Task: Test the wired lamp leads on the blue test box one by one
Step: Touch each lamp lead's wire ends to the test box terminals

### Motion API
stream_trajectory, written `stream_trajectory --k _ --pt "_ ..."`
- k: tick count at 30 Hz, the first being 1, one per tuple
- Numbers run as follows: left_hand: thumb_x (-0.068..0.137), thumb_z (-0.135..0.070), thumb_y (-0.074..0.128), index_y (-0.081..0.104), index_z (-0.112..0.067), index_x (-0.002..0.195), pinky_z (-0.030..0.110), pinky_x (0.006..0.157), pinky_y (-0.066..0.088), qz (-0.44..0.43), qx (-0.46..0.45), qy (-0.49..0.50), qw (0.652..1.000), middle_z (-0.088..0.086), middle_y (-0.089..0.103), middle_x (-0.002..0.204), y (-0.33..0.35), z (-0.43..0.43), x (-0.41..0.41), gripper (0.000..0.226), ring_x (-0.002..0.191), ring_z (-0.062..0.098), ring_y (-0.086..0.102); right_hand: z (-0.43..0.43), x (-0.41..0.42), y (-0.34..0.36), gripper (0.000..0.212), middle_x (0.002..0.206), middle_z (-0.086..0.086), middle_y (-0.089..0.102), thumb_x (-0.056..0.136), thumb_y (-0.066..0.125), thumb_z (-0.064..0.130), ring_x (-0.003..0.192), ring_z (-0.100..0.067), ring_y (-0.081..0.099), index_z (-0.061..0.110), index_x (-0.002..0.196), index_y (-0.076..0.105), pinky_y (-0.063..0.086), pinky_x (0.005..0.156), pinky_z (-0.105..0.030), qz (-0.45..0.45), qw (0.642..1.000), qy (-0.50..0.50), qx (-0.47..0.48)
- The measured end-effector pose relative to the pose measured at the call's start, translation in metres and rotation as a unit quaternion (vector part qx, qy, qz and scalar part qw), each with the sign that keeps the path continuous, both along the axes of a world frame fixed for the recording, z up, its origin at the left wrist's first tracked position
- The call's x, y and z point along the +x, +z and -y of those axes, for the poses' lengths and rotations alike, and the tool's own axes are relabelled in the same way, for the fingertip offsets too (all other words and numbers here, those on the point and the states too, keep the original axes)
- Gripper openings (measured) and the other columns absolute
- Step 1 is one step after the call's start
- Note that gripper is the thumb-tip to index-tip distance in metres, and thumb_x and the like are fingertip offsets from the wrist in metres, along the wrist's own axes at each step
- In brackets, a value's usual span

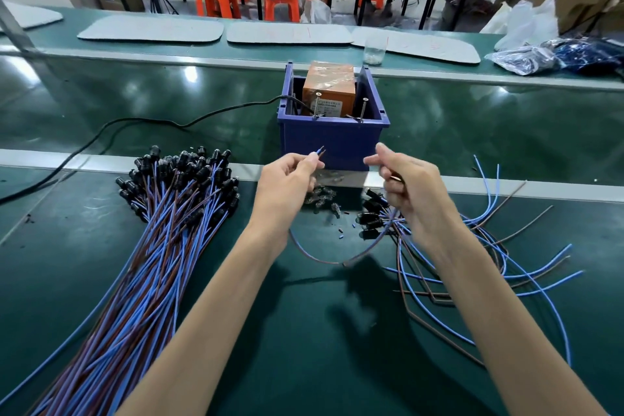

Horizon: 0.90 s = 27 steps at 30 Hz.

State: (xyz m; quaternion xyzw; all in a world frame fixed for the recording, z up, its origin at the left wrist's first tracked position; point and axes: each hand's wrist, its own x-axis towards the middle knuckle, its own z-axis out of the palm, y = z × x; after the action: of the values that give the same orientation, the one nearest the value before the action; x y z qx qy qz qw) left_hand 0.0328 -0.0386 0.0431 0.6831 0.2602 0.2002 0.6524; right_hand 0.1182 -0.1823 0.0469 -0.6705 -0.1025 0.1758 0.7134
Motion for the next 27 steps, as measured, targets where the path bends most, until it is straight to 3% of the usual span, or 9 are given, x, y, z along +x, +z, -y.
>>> stream_trajectory --k 2,4,8,12,14,17,20,23,27 --pt "0.099 -0.015 0.046 0.065 -0.017 0.079 0.014 0.043 0.028 0.004 -0.059 0.003 0.998 -0.012 0.054 0.047 0.003 -0.002 0.002 0.027 0.041 0.000 0.037 0.000 -0.004 0.008 0.013 0.064 0.009 0.054 0.088 0.061 0.008 0.055 -0.004 0.035 0.007 0.090 0.073 0.029 0.042 -0.011 -0.052 0.993 0.038 0.101" --pt "0.100 -0.005 0.040 0.061 -0.010 0.083 0.010 0.040 0.027 0.031 -0.124 -0.006 0.992 -0.007 0.063 0.051 0.007 -0.002 0.002 0.027 0.040 0.000 0.037 -0.001 -0.009 0.013 0.015 0.073 0.007 0.064 0.082 0.063 0.005 0.061 -0.004 0.041 0.009 0.088 0.076 0.032 0.044 -0.012 -0.060 0.986 0.083 0.134" --pt "0.101 -0.004 0.040 0.054 -0.008 0.088 0.009 0.043 0.031 0.093 -0.237 -0.025 0.967 0.001 0.071 0.064 0.013 0.003 0.001 0.019 0.045 0.001 0.040 -0.008 -0.017 0.011 0.015 0.062 0.004 0.046 0.075 0.065 0.010 0.043 -0.001 0.031 0.015 0.072 0.079 0.023 0.029 -0.011 -0.125 0.977 0.146 0.087" --pt "0.100 -0.011 0.043 0.052 -0.013 0.089 0.010 0.050 0.040 0.133 -0.330 -0.037 0.934 -0.001 0.074 0.075 0.020 0.004 -0.003 0.015 0.050 0.001 0.054 -0.009 -0.020 0.009 0.022 0.055 0.011 0.033 0.080 0.060 0.021 0.042 -0.002 0.027 0.012 0.091 0.077 0.021 0.028 -0.010 -0.204 0.952 0.178 0.144" --pt "0.101 -0.014 0.044 0.052 -0.017 0.087 0.013 0.058 0.043 0.146 -0.338 -0.038 0.929 -0.004 0.075 0.081 0.023 0.006 -0.004 0.016 0.057 0.001 0.059 -0.009 -0.021 0.009 0.034 0.057 0.010 0.037 0.084 0.056 0.040 0.044 -0.002 0.032 0.017 0.102 0.074 0.023 0.034 -0.010 -0.157 0.963 0.187 0.114" --pt "0.099 -0.017 0.048 0.055 -0.020 0.086 0.021 0.063 0.045 0.157 -0.320 -0.026 0.934 -0.010 0.073 0.082 0.025 0.014 -0.005 0.015 0.061 0.000 0.061 -0.014 -0.030 0.006 0.033 0.070 0.008 0.064 0.086 0.056 0.051 0.053 -0.002 0.047 0.027 0.095 0.077 0.029 0.041 -0.010 -0.024 0.986 0.166 -0.002" --pt "0.093 -0.020 0.057 0.063 -0.020 0.081 0.019 0.051 0.047 0.146 -0.313 -0.012 0.938 -0.012 0.064 0.071 0.025 0.023 -0.005 0.013 0.050 0.000 0.058 -0.019 -0.039 0.005 0.017 0.078 0.002 0.072 0.090 0.064 0.029 0.050 -0.001 0.047 0.019 0.086 0.077 0.031 0.044 -0.008 0.017 0.992 0.123 -0.015" --pt "0.075 -0.032 0.069 0.073 -0.025 0.071 0.020 0.057 0.040 0.118 -0.301 -0.023 0.946 -0.014 0.058 0.063 0.022 0.027 -0.005 0.009 0.057 0.002 0.052 -0.022 -0.046 0.005 0.010 0.057 0.004 0.064 0.085 0.067 0.004 0.043 0.000 0.044 0.007 0.078 0.073 0.033 0.042 -0.007 -0.004 0.992 0.100 0.075" --pt "0.074 -0.040 0.068 0.077 -0.027 0.072 0.022 0.061 0.049 0.101 -0.268 -0.069 0.956 -0.011 0.067 0.072 0.017 0.030 -0.005 0.015 0.066 0.006 0.059 -0.022 -0.046 0.007 0.017 0.057 0.001 0.061 0.083 0.067 0.002 0.042 -0.002 0.039 0.009 0.069 0.073 0.032 0.041 -0.009 -0.028 0.989 0.074 0.123"
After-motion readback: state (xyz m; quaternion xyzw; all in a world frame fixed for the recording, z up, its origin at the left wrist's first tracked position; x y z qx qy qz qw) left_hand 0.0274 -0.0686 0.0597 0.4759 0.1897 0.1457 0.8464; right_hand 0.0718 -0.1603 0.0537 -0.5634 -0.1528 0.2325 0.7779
